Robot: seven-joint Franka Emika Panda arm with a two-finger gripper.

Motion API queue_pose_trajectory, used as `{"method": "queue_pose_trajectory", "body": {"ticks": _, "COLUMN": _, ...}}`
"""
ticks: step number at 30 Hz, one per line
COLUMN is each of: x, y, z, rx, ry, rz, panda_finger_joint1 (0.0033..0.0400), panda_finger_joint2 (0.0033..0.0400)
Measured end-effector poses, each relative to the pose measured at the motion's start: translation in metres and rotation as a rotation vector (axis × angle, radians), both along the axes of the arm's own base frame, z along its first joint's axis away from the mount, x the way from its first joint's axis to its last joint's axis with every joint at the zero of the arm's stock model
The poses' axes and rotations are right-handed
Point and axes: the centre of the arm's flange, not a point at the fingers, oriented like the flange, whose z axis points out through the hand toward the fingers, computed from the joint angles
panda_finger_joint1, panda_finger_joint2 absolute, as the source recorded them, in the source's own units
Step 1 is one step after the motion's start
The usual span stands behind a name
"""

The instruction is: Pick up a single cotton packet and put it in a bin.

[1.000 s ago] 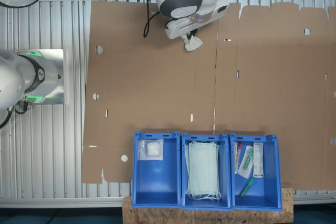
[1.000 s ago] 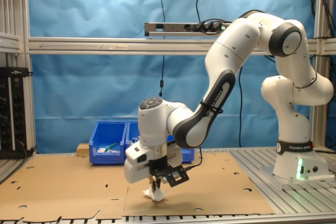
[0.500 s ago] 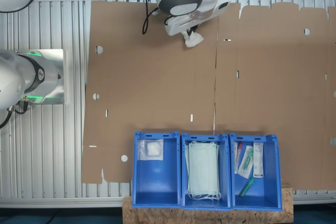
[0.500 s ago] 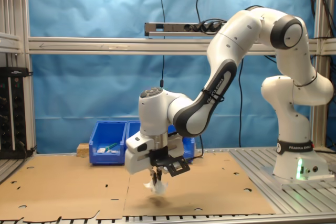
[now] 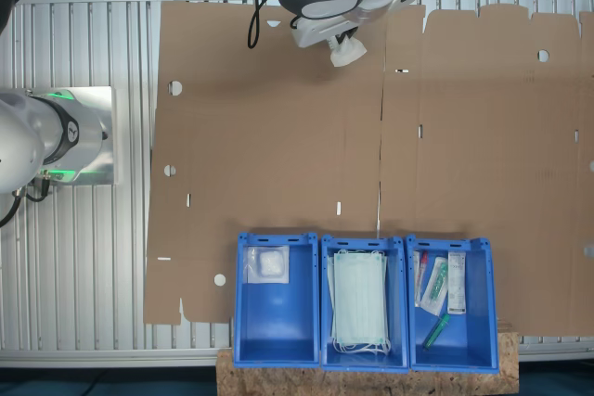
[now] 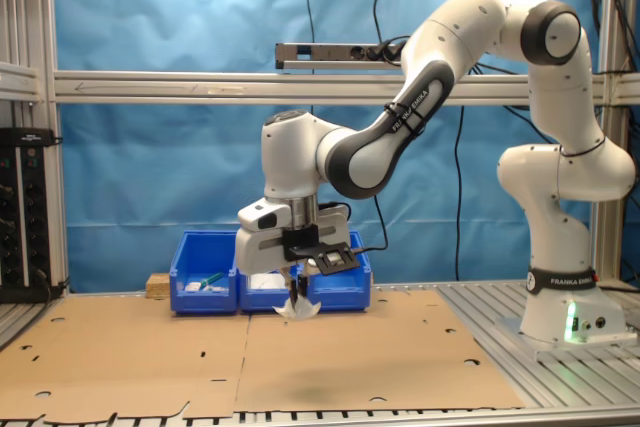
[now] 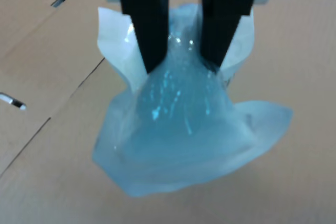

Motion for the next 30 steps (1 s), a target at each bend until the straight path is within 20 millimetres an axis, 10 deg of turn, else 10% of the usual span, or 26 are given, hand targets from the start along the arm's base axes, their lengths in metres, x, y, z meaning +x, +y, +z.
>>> {"method": "queue_pose_trajectory", "body": {"ticks": 17, "x": -0.025, "y": -0.063, "z": 0.076, "rx": -0.002, "ry": 0.012, "rz": 0.026, "panda_finger_joint1": 0.0039, "panda_finger_joint2": 0.0039}}
{"method": "queue_pose_trajectory", "body": {"ticks": 30, "x": -0.046, "y": -0.155, "z": 0.120, "rx": -0.064, "ry": 0.017, "rz": 0.011, "panda_finger_joint1": 0.0040, "panda_finger_joint2": 0.0040}}
